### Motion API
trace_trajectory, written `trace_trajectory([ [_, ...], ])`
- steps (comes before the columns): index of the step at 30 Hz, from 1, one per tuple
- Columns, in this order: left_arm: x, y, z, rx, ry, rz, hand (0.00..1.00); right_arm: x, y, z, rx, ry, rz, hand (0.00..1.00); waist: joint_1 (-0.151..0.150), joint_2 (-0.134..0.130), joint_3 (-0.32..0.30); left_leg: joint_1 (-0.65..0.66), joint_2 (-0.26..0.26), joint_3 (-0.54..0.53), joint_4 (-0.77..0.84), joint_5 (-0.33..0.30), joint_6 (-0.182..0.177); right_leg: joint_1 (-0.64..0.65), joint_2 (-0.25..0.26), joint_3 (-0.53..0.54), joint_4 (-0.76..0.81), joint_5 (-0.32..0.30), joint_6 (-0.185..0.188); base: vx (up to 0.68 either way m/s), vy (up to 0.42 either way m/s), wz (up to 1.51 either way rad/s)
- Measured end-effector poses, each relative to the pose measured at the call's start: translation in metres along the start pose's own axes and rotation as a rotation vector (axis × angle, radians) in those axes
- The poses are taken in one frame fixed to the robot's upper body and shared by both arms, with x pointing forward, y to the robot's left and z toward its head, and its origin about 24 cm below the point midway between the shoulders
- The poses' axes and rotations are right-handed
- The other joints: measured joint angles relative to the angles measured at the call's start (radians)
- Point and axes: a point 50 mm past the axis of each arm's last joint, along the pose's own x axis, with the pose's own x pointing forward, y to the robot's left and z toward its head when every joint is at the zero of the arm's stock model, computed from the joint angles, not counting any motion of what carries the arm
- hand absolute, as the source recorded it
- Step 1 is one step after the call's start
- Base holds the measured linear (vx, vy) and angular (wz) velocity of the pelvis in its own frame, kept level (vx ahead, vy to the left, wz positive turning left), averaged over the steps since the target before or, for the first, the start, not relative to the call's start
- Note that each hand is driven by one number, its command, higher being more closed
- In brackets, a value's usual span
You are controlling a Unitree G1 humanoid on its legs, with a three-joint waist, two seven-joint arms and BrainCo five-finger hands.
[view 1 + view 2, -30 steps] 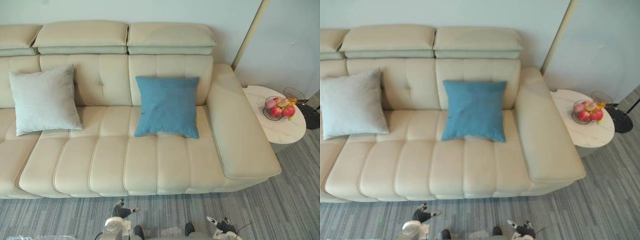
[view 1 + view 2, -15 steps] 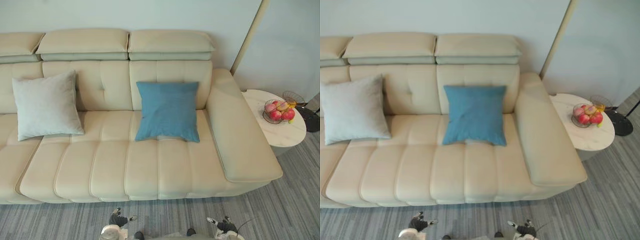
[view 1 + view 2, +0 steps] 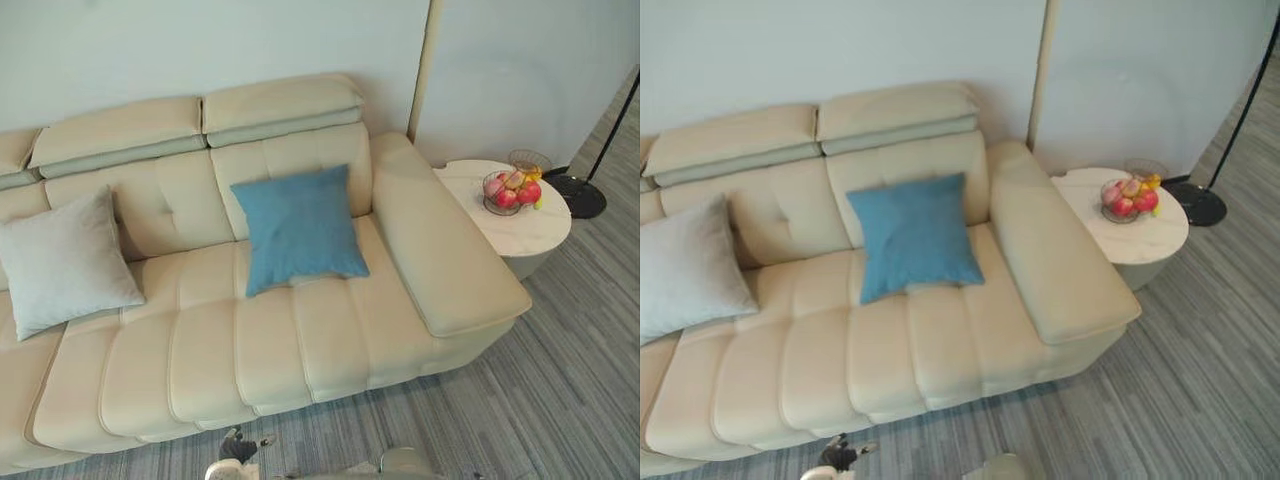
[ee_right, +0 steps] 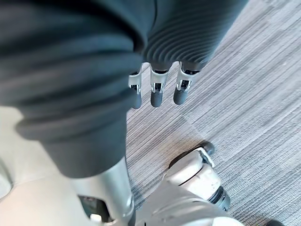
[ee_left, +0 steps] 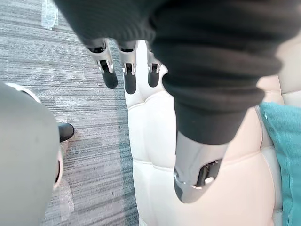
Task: Pick up cushions and gather them together orderly.
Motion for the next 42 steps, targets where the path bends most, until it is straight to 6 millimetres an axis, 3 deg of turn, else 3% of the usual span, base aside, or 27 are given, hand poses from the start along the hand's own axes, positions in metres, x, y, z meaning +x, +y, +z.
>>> trace_trajectory([
  [4, 0.002, -0.003, 0.006, -0.020, -0.009, -0.002, 0.00, 0.001, 0.014, 0.025, -0.052, -0.099, 0.042, 0.00, -0.001, -0.001, -0.003, 0.024, 0.026, 0.157, 0.002, -0.006, -0.016, -0.061, 0.072, 0.118, -0.030, 0.067, -0.015, 0.14, 0.012, -1.07],
  [6, 0.003, -0.006, 0.012, -0.020, -0.024, -0.008, 0.00, 0.002, 0.019, 0.032, -0.056, -0.119, 0.057, 0.00, 0.000, -0.004, -0.002, 0.035, 0.047, 0.228, 0.003, -0.007, -0.015, -0.082, 0.093, 0.092, -0.052, 0.114, -0.017, 0.07, 0.023, -1.45],
  [7, 0.005, -0.007, 0.020, -0.017, -0.045, -0.010, 0.00, 0.002, 0.029, 0.041, -0.061, -0.145, 0.081, 0.00, 0.001, -0.011, 0.002, 0.042, 0.066, 0.308, 0.014, -0.007, -0.015, -0.122, 0.092, -0.028, -0.060, 0.149, -0.041, 0.03, -0.025, -1.67],
  [8, 0.008, -0.007, 0.030, -0.009, -0.071, -0.014, 0.00, 0.002, 0.034, 0.043, -0.063, -0.151, 0.094, 0.00, -0.008, -0.040, 0.012, 0.068, 0.064, 0.367, 0.030, -0.009, -0.013, -0.136, 0.045, -0.245, -0.045, 0.119, -0.113, 0.03, -0.032, -1.63],
  [9, 0.008, -0.009, 0.033, -0.006, -0.078, -0.018, 0.00, 0.002, 0.035, 0.043, -0.062, -0.150, 0.097, 0.00, -0.012, -0.043, 0.014, 0.081, 0.064, 0.384, 0.035, -0.012, -0.014, -0.135, 0.022, -0.298, -0.031, 0.109, -0.132, 0.05, -0.022, -1.31],
  [10, 0.009, -0.011, 0.036, 0.026, -0.088, -0.033, 0.00, 0.002, 0.033, 0.040, -0.065, -0.143, 0.094, 0.00, -0.025, -0.042, 0.014, 0.123, 0.068, 0.426, 0.046, -0.013, -0.014, -0.115, -0.032, -0.453, -0.006, 0.112, -0.142, 0.08, -0.043, -1.16],
  [11, 0.010, -0.009, 0.041, 0.049, -0.103, -0.034, 0.00, 0.002, 0.033, 0.040, -0.078, -0.143, 0.096, 0.00, -0.038, -0.040, 0.015, 0.135, 0.078, 0.450, 0.091, -0.015, -0.010, -0.097, -0.021, -0.511, 0.002, 0.118, -0.168, 0.09, -0.064, -1.13],
  [13, 0.012, -0.011, 0.049, 0.073, -0.118, -0.046, 0.00, 0.003, 0.035, 0.041, -0.123, -0.146, 0.113, 0.00, -0.050, -0.038, 0.014, 0.110, 0.093, 0.426, 0.142, -0.064, 0.008, -0.086, 0.008, -0.465, -0.049, 0.138, -0.188, 0.05, -0.069, -1.17],
  [15, 0.013, -0.015, 0.055, 0.087, -0.137, -0.062, 0.00, 0.009, 0.034, 0.054, -0.143, -0.155, 0.107, 0.00, -0.050, 0.001, 0.039, 0.081, 0.062, 0.398, 0.057, -0.055, 0.042, -0.082, 0.060, -0.415, -0.121, 0.181, -0.194, -0.06, 0.023, -1.14],
  [16, 0.014, -0.017, 0.056, 0.086, -0.128, -0.066, 0.00, 0.011, 0.030, 0.062, -0.128, -0.170, 0.093, 0.00, -0.058, 0.025, 0.049, 0.098, 0.081, 0.472, 0.050, -0.043, 0.020, -0.089, 0.034, -0.509, -0.080, 0.100, -0.208, 0.02, 0.018, -0.75],
  [17, 0.013, -0.013, 0.053, 0.087, -0.120, -0.058, 0.00, 0.010, 0.029, 0.058, -0.137, -0.157, 0.090, 0.00, -0.059, 0.003, 0.052, 0.125, 0.068, 0.512, 0.063, -0.036, 0.009, -0.104, -0.029, -0.576, 0.005, 0.046, -0.169, 0.06, -0.009, -0.79],
  [18, 0.013, -0.011, 0.050, 0.085, -0.113, -0.052, 0.00, 0.010, 0.028, 0.056, -0.140, -0.150, 0.089, 0.00, -0.056, -0.004, 0.056, 0.138, 0.067, 0.528, 0.071, -0.036, 0.007, -0.109, -0.033, -0.573, 0.018, 0.047, -0.170, 0.08, -0.055, -0.93],
  [20, 0.011, 0.001, 0.029, 0.076, -0.049, -0.021, 0.00, 0.010, 0.031, 0.054, -0.157, -0.145, 0.102, 0.00, -0.057, -0.018, 0.054, 0.134, 0.121, 0.569, 0.235, -0.034, 0.004, -0.101, -0.011, -0.515, 0.042, 0.020, -0.178, 0.10, -0.126, -0.85],
  [21, 0.009, 0.004, 0.021, 0.067, -0.020, -0.015, 0.00, 0.010, 0.029, 0.053, -0.161, -0.141, 0.100, 0.00, -0.058, -0.020, 0.060, 0.113, 0.200, 0.563, 0.414, -0.021, 0.027, -0.084, 0.021, -0.473, 0.031, 0.023, -0.194, 0.24, -0.222, -1.15],
  [22, 0.007, 0.004, 0.011, 0.042, 0.010, -0.009, 0.00, 0.010, 0.029, 0.054, -0.169, -0.145, 0.098, 0.00, -0.052, -0.011, 0.067, 0.069, 0.284, 0.478, 0.608, 0.011, 0.113, -0.048, 0.062, -0.404, 0.004, 0.035, -0.227, 0.20, -0.178, -1.25],
  [23, 0.006, 0.003, 0.010, 0.029, 0.010, -0.007, 0.00, 0.010, 0.030, 0.054, -0.171, -0.146, 0.101, 0.00, -0.048, -0.015, 0.070, 0.048, 0.294, 0.430, 0.645, -0.008, 0.116, -0.038, 0.074, -0.384, -0.002, 0.035, -0.234, 0.20, -0.096, -1.49],
  [24, 0.006, 0.004, 0.012, 0.027, 0.000, -0.006, 0.00, 0.010, 0.031, 0.056, -0.180, -0.152, 0.105, 0.00, -0.042, -0.012, 0.073, 0.005, 0.273, 0.305, 0.701, -0.073, 0.096, -0.020, 0.096, -0.323, -0.012, 0.030, -0.253, 0.17, 0.009, -1.93],
  [25, 0.007, -0.001, 0.015, 0.022, -0.013, -0.018, 0.00, 0.011, 0.030, 0.059, -0.183, -0.158, 0.101, 0.00, -0.038, -0.016, 0.084, -0.057, 0.197, 0.127, 0.718, -0.140, 0.078, 0.028, 0.124, -0.230, -0.021, 0.023, -0.265, 0.20, 0.017, -1.92],
  [27, 0.007, -0.003, 0.018, 0.021, -0.029, -0.023, 0.00, 0.011, 0.030, 0.055, -0.191, -0.143, 0.101, 0.00, -0.037, -0.015, 0.083, -0.100, 0.147, 0.045, 0.709, -0.173, 0.090, 0.066, 0.150, -0.146, -0.023, 0.020, -0.264, 0.18, 0.057, -1.96],
  [28, 0.007, -0.005, 0.021, 0.003, -0.042, -0.030, 0.00, 0.011, 0.028, 0.054, -0.190, -0.137, 0.097, 0.00, -0.027, -0.013, 0.081, -0.156, 0.086, -0.042, 0.646, -0.188, 0.076, 0.087, 0.167, -0.061, -0.023, 0.015, -0.255, 0.19, 0.112, -1.96],
  [34, 0.006, -0.017, 0.033, -0.043, -0.085, -0.049, 0.00, 0.010, 0.030, 0.048, -0.187, -0.121, 0.101, 0.00, 0.006, -0.011, 0.080, -0.307, -0.043, -0.253, 0.330, -0.130, 0.047, 0.154, 0.206, 0.257, -0.020, -0.056, -0.220, 0.24, 0.234, -1.75],
  [36, 0.005, -0.023, 0.032, -0.057, -0.091, -0.063, 0.00, 0.010, 0.028, 0.048, -0.191, -0.121, 0.098, 0.00, 0.017, 0.006, 0.070, -0.306, -0.033, -0.278, 0.246, -0.088, 0.063, 0.151, 0.233, 0.329, 0.031, -0.112, -0.202, 0.35, 0.329, -1.41],
  [37, 0.005, -0.025, 0.032, -0.061, -0.094, -0.066, 0.00, 0.010, 0.029, 0.047, -0.190, -0.119, 0.098, 0.00, 0.025, 0.010, 0.062, -0.294, -0.027, -0.247, 0.261, -0.019, 0.068, 0.151, 0.233, 0.349, 0.071, -0.146, -0.187, 0.41, 0.362, -1.46],
  [38, 0.005, -0.021, 0.033, -0.057, -0.101, -0.056, 0.00, 0.008, 0.030, 0.042, -0.187, -0.110, 0.105, 0.00, 0.026, -0.021, 0.045, -0.282, -0.030, -0.180, 0.283, -0.060, 0.080, 0.144, 0.208, 0.359, 0.089, -0.162, -0.172, 0.28, 0.237, -0.99],
  [40, 0.005, -0.017, 0.033, -0.057, -0.098, -0.049, 0.00, 0.006, 0.037, 0.042, -0.173, -0.126, 0.120, 0.00, 0.042, -0.042, 0.022, -0.270, -0.023, -0.100, 0.301, -0.102, 0.097, 0.131, 0.180, 0.341, 0.089, -0.158, -0.155, 0.33, 0.264, -1.27],
  [41, 0.006, -0.017, 0.034, -0.062, -0.093, -0.049, 0.00, 0.005, 0.038, 0.043, -0.161, -0.131, 0.122, 0.00, 0.049, -0.051, 0.021, -0.235, -0.019, -0.036, 0.298, -0.123, 0.115, 0.118, 0.159, 0.297, 0.098, -0.157, -0.111, 0.32, 0.252, -1.30],
  [42, 0.006, -0.017, 0.034, -0.062, -0.089, -0.050, 0.00, 0.006, 0.038, 0.043, -0.155, -0.130, 0.121, 0.00, 0.051, -0.051, 0.021, -0.222, -0.018, -0.020, 0.293, -0.125, 0.119, 0.109, 0.152, 0.272, 0.104, -0.154, -0.098, 0.30, 0.231, -1.14],
])
